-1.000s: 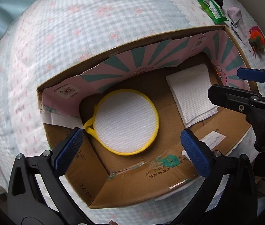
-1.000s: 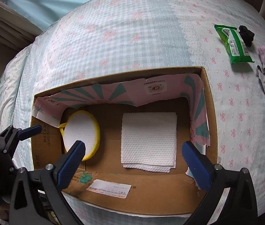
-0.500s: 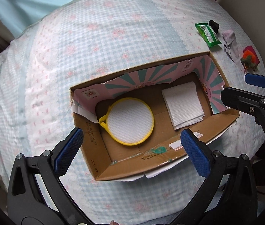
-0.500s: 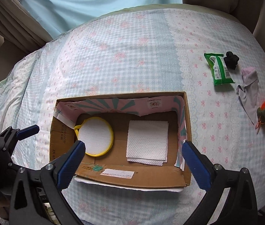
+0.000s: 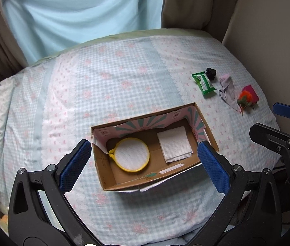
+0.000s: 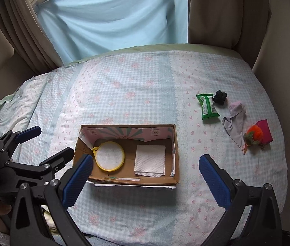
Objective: Organize soft objects
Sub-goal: 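Lift both tools away from the box toward the remaining items, then grasp the green wet-wipe pack with left tool while right tool grasps grey cloth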
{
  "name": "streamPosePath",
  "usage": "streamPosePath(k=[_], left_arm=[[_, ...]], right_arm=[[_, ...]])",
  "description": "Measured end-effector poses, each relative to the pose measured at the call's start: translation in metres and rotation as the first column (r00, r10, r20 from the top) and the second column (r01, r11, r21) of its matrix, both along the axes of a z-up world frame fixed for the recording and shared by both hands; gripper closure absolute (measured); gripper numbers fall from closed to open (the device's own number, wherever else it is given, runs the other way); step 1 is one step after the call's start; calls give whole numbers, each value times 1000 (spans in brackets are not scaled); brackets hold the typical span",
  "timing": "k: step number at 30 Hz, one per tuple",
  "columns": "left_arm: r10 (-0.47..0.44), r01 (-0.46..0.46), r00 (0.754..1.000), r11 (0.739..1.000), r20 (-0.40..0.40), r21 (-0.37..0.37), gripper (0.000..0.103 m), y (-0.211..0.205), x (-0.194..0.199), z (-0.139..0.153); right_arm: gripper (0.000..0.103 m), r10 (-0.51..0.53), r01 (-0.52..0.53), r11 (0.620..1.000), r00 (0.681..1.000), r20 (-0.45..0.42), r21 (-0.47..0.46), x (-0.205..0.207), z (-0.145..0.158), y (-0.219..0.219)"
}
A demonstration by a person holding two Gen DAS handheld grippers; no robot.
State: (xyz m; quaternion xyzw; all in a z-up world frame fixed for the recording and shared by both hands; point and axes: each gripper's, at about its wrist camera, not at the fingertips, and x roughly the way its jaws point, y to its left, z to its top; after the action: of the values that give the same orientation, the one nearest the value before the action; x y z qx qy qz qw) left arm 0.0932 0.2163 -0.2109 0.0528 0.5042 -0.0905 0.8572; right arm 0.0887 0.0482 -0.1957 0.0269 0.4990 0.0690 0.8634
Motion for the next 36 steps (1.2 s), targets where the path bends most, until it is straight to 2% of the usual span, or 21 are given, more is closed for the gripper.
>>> streamPosePath(k=[6, 12, 17, 22, 28, 33, 36], left_arm=[[-25, 27, 999, 998, 45, -52, 0, -15, -3, 25], [-61, 67, 996, 994, 71, -83, 0, -46, 4, 37], [-56, 62, 996, 995, 75, -81, 0, -86, 20, 39], [-4, 10, 997, 998, 79, -69, 0, -136, 43, 33], [59, -57, 997, 997, 40, -61, 0, -202, 85, 13], [85, -85, 996, 994, 11, -62, 0, -246, 127, -8], [93, -93, 996, 995, -9, -47, 0, -267, 155, -26]], right_arm=[[0, -91, 95, 993, 993, 70, -65, -33, 38, -35], [0, -224, 247, 958, 963, 152, -146, -56, 59, -92], [0, -296, 316, 942, 941, 164, -113, -52, 61, -148], [0, -299, 315, 945, 941, 158, -87, -29, 44, -206], [0, -217, 228, 972, 964, 153, -63, 10, 10, -259], [0, -180, 185, 982, 974, 140, -23, 48, -20, -279], [0, -168, 174, 984, 976, 141, -31, 69, -44, -281]])
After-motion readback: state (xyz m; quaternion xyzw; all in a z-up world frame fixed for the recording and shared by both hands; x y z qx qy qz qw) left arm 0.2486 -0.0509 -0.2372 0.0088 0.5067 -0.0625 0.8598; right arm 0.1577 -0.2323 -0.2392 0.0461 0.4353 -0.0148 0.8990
